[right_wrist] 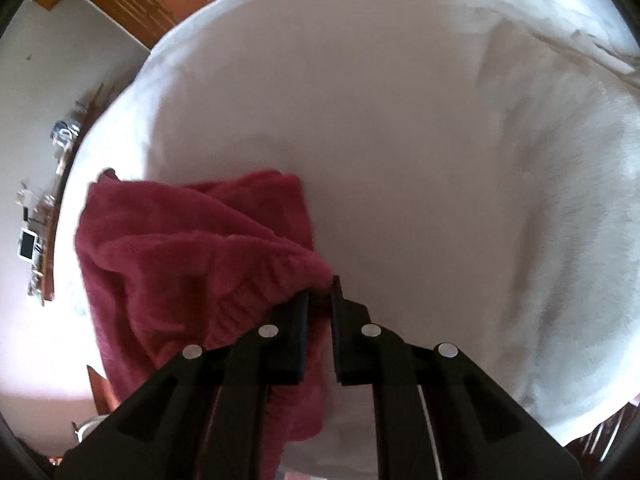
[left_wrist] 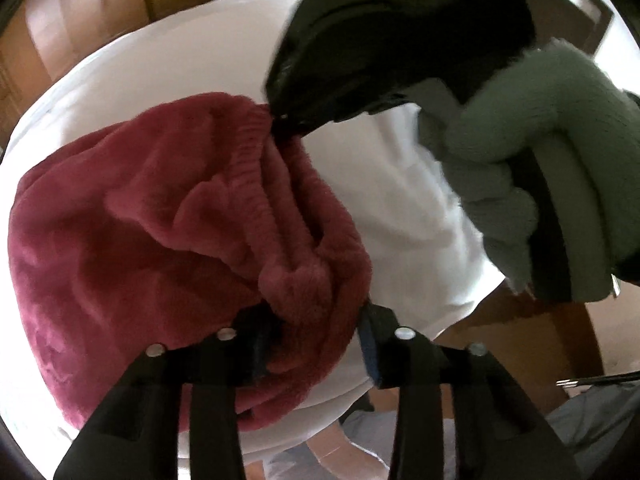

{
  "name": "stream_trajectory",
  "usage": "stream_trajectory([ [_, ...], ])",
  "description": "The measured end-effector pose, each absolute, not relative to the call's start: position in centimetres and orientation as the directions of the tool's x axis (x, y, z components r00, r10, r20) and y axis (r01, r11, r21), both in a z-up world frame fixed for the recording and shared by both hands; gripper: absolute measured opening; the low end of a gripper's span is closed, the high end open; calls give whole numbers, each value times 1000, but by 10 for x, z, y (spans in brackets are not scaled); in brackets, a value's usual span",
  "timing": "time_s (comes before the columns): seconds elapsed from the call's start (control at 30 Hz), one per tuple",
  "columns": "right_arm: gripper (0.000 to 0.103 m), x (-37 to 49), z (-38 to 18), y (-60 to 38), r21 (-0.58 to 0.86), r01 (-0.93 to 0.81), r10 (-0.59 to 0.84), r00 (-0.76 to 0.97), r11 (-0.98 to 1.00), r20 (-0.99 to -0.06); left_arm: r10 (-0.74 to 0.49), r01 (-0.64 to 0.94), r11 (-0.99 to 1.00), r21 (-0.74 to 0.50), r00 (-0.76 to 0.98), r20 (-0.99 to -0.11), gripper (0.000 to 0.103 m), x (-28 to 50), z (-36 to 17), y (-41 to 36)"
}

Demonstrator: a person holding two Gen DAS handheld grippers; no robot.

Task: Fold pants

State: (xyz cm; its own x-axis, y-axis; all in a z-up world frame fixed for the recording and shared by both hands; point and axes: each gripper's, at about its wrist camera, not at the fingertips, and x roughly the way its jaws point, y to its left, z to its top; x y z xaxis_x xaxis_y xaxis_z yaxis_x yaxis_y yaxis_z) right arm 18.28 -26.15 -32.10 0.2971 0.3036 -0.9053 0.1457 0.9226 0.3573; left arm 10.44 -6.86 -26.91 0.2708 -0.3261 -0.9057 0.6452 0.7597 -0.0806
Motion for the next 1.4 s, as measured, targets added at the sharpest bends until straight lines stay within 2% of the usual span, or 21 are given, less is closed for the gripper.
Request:
stream_trajectory([
  [0.1, 10, 187, -327, -261, 365, 152, 309, 297, 919, -903, -363, 663, 740, -113, 252, -897, 59, 104, -268, -71],
  [0.13, 10, 189, -328, -261, 370, 152, 315, 296, 917, -902, -372, 667, 735, -121, 247, -895, 60, 103, -268, -71],
  [0.27, 16, 185, -319, -269, 391, 134, 339, 299, 910, -892, -421, 657, 728, -196, 203, -884, 64, 106, -263, -63],
  [0.33, 25, 181, -312, -271, 407, 123, 355, 307, 905, -883, -455, 631, 734, -252, 181, -872, 64, 113, -257, -52],
  [0.43, 33, 171, -300, -275, 430, 115, 375, 325, 896, -868, -511, 582, 741, -335, 165, -844, 64, 120, -244, -30],
  [0.6, 34, 147, -280, -282, 449, 140, 376, 362, 883, -853, -565, 491, 765, -417, 202, -800, 64, 125, -221, 26],
  [0.77, 34, 123, -256, -276, 524, 134, 435, 407, 841, -803, -515, 397, 831, -391, 280, -810, 64, 133, -215, 72],
  [0.93, 34, 114, -257, -242, 580, 94, 521, 342, 809, -782, -430, 332, 885, -326, 314, -847, 64, 143, -229, 101],
  [1.07, 34, 111, -276, -215, 477, 77, 440, 281, 876, -853, -400, 342, 892, -295, 297, -867, 64, 136, -247, 102],
  [1.13, 34, 107, -292, -203, 314, 54, 291, 256, 948, -922, -385, 345, 895, -282, 280, -879, 64, 138, -257, 96],
  [1.3, 34, 99, -328, -215, 224, 108, 198, 210, 969, -957, -340, 353, 901, -251, 217, -915, 64, 128, -291, 93],
  [1.4, 34, 99, -331, -214, 208, 105, 183, 208, 972, -961, -307, 367, 904, -220, 198, -931, 64, 120, -304, 92],
])
